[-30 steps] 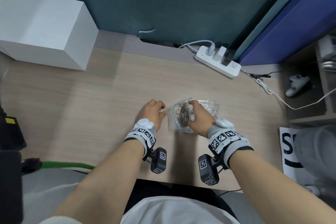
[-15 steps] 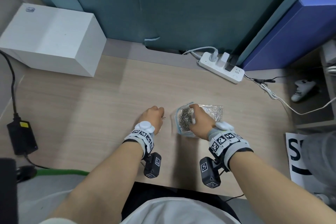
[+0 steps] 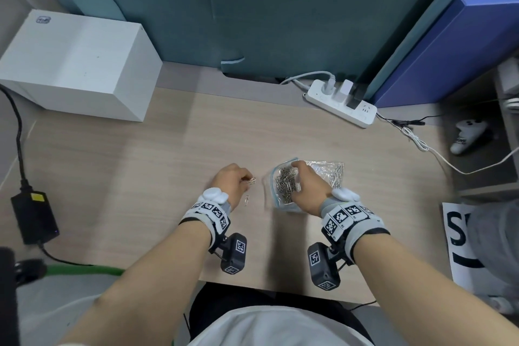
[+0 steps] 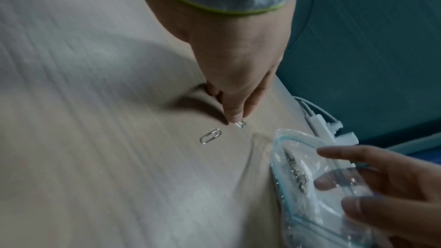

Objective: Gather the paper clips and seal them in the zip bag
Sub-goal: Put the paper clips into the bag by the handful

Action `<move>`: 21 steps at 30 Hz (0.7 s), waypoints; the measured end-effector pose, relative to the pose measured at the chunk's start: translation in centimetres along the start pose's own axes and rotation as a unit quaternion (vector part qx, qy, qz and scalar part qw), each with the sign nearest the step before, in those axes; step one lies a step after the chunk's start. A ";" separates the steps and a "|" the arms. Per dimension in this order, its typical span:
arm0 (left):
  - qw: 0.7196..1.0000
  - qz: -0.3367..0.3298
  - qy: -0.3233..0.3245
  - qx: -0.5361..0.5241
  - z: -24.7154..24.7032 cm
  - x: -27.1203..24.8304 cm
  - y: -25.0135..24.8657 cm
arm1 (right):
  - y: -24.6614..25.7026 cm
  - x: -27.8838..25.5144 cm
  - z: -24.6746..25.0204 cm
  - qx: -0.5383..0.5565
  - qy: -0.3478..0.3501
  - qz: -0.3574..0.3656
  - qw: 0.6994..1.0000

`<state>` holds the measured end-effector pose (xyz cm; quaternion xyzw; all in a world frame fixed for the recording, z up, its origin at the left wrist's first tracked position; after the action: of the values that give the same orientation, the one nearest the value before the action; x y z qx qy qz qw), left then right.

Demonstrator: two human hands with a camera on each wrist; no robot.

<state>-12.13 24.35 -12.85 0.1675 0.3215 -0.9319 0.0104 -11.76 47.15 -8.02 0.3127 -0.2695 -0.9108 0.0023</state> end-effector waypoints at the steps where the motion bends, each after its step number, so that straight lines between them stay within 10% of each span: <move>1: 1.000 -0.010 0.014 0.011 -0.2 -0.1 0.2 | 0.0 0.0 -0.1 -0.001 0.000 0.000 1.000; 21: 0.978 -0.057 0.062 0.191 -1.3 -2.8 -0.4 | 0.2 0.5 -0.3 -0.005 -0.002 0.004 1.000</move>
<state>-9.12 25.15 -12.66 0.2049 0.1465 -0.9631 -0.0945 -12.04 46.74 -8.41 0.3094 -0.2662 -0.9129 0.0073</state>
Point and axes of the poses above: each hand's wrist, its own x-axis towards the middle knuckle, its own z-axis out of the back of the hand, y = z × x, the point moved 4 cm from there along x, towards the middle knuckle, and after that the axes turned 1 degree about z, right-handed, at the moved point
